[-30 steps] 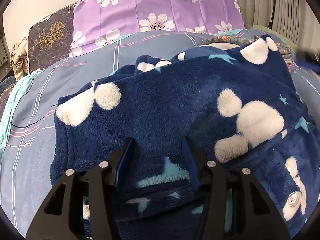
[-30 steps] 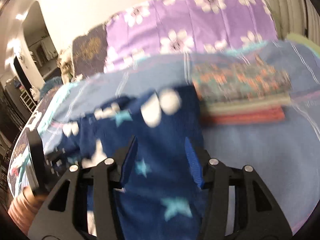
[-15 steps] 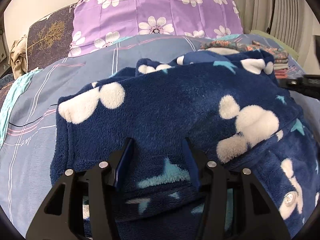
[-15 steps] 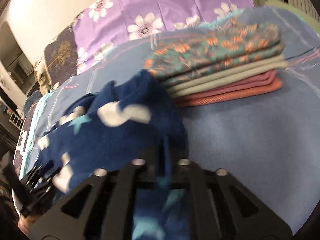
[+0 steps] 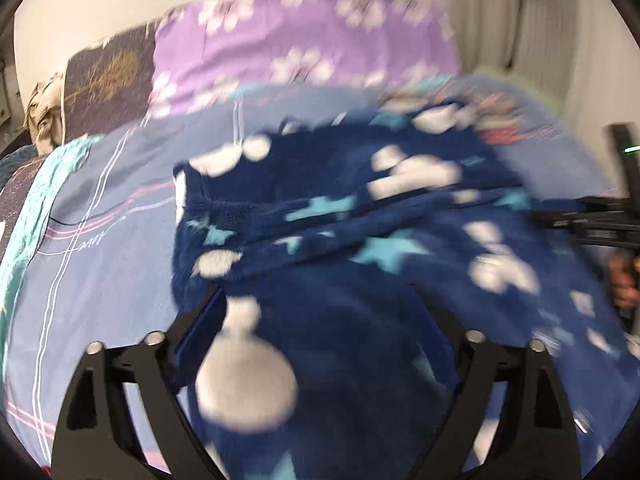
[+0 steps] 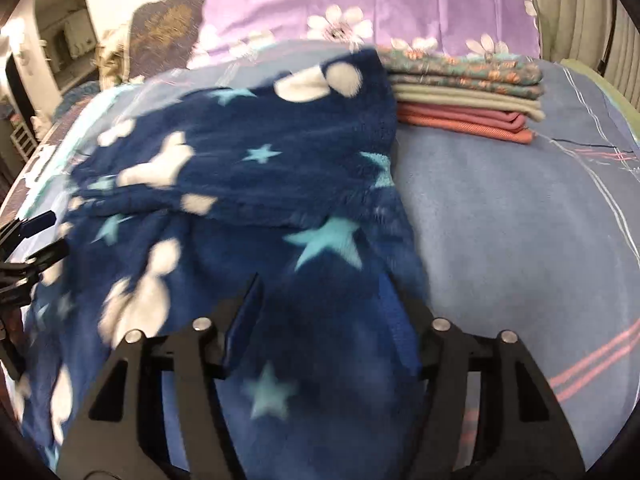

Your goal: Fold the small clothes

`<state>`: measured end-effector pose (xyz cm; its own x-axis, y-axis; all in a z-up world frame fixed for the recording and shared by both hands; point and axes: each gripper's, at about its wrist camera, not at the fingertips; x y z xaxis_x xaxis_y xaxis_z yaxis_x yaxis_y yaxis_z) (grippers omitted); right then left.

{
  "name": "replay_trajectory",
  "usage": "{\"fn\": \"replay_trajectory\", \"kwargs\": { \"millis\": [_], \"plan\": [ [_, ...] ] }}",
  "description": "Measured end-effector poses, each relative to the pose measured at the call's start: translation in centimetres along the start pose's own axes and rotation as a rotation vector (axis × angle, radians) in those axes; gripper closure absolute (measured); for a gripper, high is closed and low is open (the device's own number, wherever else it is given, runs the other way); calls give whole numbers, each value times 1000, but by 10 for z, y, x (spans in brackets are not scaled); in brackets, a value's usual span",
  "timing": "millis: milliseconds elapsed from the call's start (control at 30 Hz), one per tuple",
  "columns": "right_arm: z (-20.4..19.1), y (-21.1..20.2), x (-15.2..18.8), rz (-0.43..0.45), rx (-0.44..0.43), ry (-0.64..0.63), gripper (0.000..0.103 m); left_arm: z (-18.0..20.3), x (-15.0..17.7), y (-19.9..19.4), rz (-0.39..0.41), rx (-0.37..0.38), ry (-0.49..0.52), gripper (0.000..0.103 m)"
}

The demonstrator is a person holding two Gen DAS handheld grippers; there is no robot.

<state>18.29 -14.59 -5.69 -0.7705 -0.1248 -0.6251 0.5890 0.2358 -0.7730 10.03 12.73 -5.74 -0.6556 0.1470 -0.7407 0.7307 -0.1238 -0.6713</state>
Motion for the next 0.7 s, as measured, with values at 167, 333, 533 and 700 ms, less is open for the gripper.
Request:
{"fn": "replay_trajectory", "kwargs": {
  "millis": [167,333,533,700],
  "plan": [
    [17,-44,31,16,-105,74,42,-29,43,-47,-6,-3,-98,6],
    [-20,-80,63,-59,-436,51,58,-43,77,-62,-34,-53,-185,6],
    [-72,-89,109,-235,-633,-8,58,-43,104,-89,-4,-39,-243,6],
    [-81,-98,126,-261,-707,54,51,-32,127,-112,6,-39,-212,6]
  ]
}}
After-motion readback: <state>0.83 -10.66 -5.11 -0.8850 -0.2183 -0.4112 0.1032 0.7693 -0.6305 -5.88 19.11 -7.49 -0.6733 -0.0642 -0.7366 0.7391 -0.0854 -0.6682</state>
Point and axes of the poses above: each gripper's, at about its wrist camera, not at the fingertips, and y roughly the way its jaws point, z to its right, x to its underside
